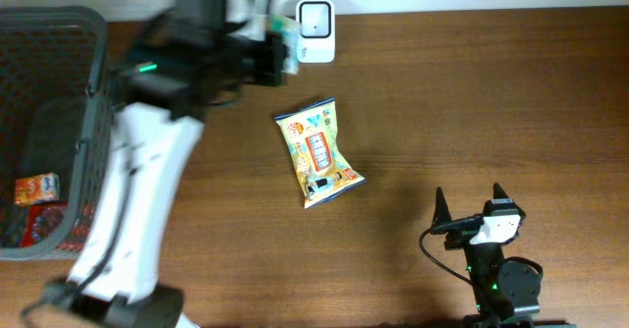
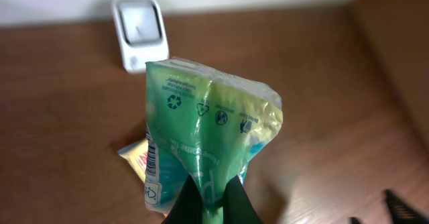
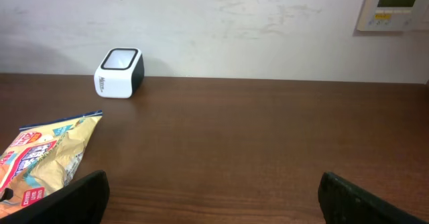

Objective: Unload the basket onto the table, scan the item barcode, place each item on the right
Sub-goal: 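Carry the green tissue pack out and place it right of the yellow packet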

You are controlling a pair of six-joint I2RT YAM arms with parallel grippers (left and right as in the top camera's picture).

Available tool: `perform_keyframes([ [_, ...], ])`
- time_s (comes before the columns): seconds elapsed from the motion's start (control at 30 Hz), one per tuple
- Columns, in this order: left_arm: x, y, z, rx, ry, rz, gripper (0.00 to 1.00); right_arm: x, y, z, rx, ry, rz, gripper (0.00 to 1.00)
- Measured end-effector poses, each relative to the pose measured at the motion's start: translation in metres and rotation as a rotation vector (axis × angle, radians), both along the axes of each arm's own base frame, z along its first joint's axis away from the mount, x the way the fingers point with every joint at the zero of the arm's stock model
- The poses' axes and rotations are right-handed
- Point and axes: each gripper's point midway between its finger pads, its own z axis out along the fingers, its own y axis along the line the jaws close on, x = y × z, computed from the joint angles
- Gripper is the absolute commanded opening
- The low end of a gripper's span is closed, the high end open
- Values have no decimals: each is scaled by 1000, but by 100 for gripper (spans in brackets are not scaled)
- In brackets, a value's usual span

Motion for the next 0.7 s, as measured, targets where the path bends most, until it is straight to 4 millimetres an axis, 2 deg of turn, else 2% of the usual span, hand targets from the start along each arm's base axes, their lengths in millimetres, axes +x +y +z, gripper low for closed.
perform_keyframes([
  [0.17, 11, -65, -86, 132, 126, -59, 0, 0, 0, 0, 0, 0, 0, 98],
  [0.23, 12, -82, -117, 161, 180, -47, 0, 0, 0, 0, 0, 0, 0, 98],
  [0.27, 14, -93, -139, 176, 215, -32, 0, 0, 0, 0, 0, 0, 0, 99],
  [0.4, 20, -114, -185, 175, 283, 28, 0, 0, 0, 0, 0, 0, 0, 98],
  [0.47, 23, -128, -206, 170, 298, 48, 6, 0, 0, 0, 1, 0, 1, 98],
  [0.57, 20, -145, -225, 169, 310, 41, 8, 0, 0, 0, 0, 0, 0, 98],
  [0.63, 14, -154, -239, 185, 329, 25, 19, 0, 0, 0, 0, 0, 0, 98],
  [0.67, 12, -156, -242, 189, 334, 23, 35, 0, 0, 0, 0, 0, 0, 98],
  [0.7, 12, -156, -246, 191, 341, 27, 43, 0, 0, 0, 0, 0, 0, 98],
])
